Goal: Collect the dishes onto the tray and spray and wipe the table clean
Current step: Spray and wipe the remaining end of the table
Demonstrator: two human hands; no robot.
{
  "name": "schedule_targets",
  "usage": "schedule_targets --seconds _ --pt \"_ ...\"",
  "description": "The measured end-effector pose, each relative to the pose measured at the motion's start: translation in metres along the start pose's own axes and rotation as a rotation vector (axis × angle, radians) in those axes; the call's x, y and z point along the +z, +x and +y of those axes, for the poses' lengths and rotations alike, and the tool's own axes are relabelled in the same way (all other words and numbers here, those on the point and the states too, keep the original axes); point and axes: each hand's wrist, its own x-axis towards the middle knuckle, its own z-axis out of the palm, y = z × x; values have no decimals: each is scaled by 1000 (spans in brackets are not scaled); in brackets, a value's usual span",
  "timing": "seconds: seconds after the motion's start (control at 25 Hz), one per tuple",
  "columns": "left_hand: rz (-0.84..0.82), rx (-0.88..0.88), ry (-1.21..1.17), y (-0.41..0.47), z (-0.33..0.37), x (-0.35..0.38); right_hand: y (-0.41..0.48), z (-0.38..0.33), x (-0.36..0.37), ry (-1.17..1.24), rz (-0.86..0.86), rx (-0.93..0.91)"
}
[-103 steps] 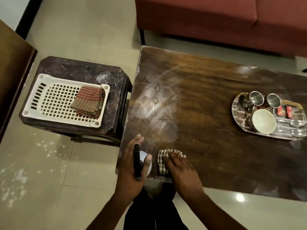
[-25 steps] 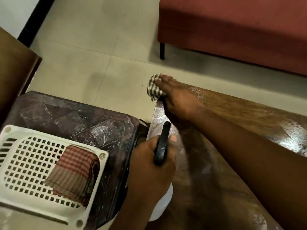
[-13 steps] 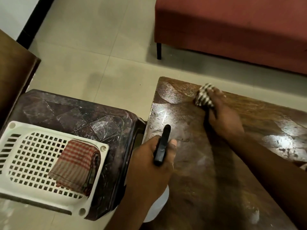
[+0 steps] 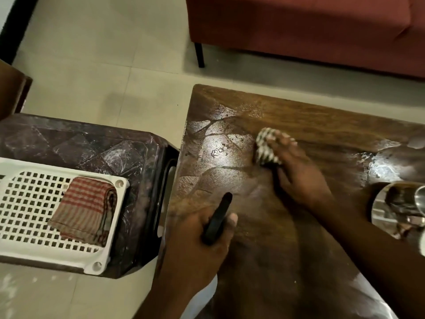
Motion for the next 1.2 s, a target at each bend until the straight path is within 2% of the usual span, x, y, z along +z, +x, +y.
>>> schedule_targets --seconds 0.08,0.12,0.16,0.2,0.32,0.36,0.4,0.44,0.48,0.6,0.64,0.68,0.72,0.76,0.84,0.88,0.92,0.96,1.0,1.12,1.16,1.2 --pt "-56 -29 0 -8 0 6 -6 2 -1 165 226 458" --pt "-54 -23 -5 -11 2 8 -5 -11 5 210 262 564" --pt "-45 -12 -9 -13 3 10 -7 -26 12 220 229 545" --pt "-29 -1 -13 -15 4 12 -13 -40 20 187 151 401" --pt "5 26 -12 -16 2 17 -57 -54 33 0 -237 -401" --pt "-4 32 -1 -16 0 17 -66 -41 27 -65 -327 -612" --pt "-29 39 -1 -17 -3 16 -70 -23 18 -127 -356 -715" --pt "-56 42 -7 -18 -5 16 -71 -7 11 -174 -328 -670" --pt "-77 46 -9 -21 -8 15 -71 7 7 -168 -240 -496" --pt "-66 61 -25 -28 -12 11 -52 -2 13 103 199 364" --pt "-45 56 -55 -29 -13 11 -40 -23 21 191 281 547" --pt "-17 50 -88 -28 -15 9 -30 -48 31 206 288 580" --pt "13 46 -106 -28 -16 6 -26 -70 40 171 211 466" --pt "41 47 -115 -27 -18 4 -26 -88 48 100 77 218" --pt "71 44 -127 -26 -22 -2 -30 -106 55 -26 -234 -471" --pt "81 41 -132 -25 -23 -6 -24 -101 49 -75 -365 -759" --pt "93 33 -149 -26 -25 -8 -10 -90 41 -139 -420 -912" --pt "106 15 -176 -27 -27 -10 7 -80 36 -198 -396 -902" --pt "122 -12 -205 -28 -28 -12 27 -70 32 -222 -327 -739" --pt "148 -28 -253 -29 -28 -17 89 -64 15 -46 5 44" --pt "162 -30 -272 -29 -28 -17 104 -72 12 15 68 213" --pt "175 -38 -297 -29 -29 -18 111 -82 15 41 84 278"
